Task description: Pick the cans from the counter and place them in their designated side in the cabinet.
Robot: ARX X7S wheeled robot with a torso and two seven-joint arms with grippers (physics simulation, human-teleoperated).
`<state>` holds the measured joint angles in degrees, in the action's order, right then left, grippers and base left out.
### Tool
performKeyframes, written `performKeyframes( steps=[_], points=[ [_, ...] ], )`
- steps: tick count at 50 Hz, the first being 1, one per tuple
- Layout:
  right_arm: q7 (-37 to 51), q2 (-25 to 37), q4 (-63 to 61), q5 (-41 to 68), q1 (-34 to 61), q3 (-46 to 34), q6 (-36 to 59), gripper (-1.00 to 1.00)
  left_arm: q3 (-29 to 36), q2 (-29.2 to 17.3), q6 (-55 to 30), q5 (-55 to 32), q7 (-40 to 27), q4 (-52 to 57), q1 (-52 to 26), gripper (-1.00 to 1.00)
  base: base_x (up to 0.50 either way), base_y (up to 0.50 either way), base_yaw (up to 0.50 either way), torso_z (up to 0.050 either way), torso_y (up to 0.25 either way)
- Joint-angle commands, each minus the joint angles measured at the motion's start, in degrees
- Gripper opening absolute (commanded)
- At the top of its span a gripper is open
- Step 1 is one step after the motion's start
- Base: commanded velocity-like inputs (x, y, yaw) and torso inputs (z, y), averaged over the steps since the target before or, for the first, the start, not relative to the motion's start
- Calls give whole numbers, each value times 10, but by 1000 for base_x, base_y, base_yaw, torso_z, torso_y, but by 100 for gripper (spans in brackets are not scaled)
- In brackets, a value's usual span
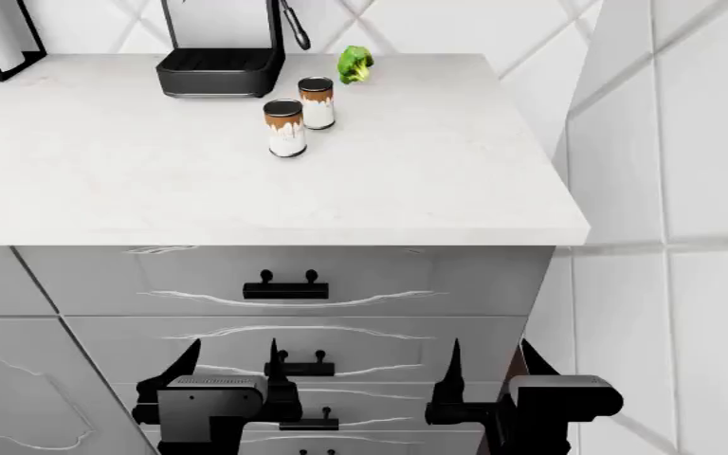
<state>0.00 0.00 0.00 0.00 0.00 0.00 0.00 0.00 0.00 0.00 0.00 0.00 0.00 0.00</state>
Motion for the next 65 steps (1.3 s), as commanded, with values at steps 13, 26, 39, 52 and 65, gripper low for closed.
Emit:
performKeyframes(
  steps=[13, 26, 39, 52, 65],
  points=[
    [33, 27, 1, 30, 0, -34, -10, 100, 31, -29, -8, -28, -32, -7, -8, 100, 0, 0, 0, 0, 0],
    [45, 40, 4, 39, 1, -50, -13, 100, 43, -39, -3, -40, -47, -6, -6, 100, 0, 489, 0, 0, 0],
    [57, 48, 2, 45, 3, -61, -9, 100, 50, -48, -4, -49, -60, -6, -8, 100, 0, 500, 0, 0, 0],
    [71, 57, -5, 45, 1, -73, -11, 100, 58, -56, 2, -56, -73, -5, -8, 100, 0, 411, 0, 0, 0],
    [40, 71, -19, 90, 5, -87, 1, 100, 71, -70, -57, -106, -49, 20, -11, 100, 0, 0, 0, 0, 0]
  ],
)
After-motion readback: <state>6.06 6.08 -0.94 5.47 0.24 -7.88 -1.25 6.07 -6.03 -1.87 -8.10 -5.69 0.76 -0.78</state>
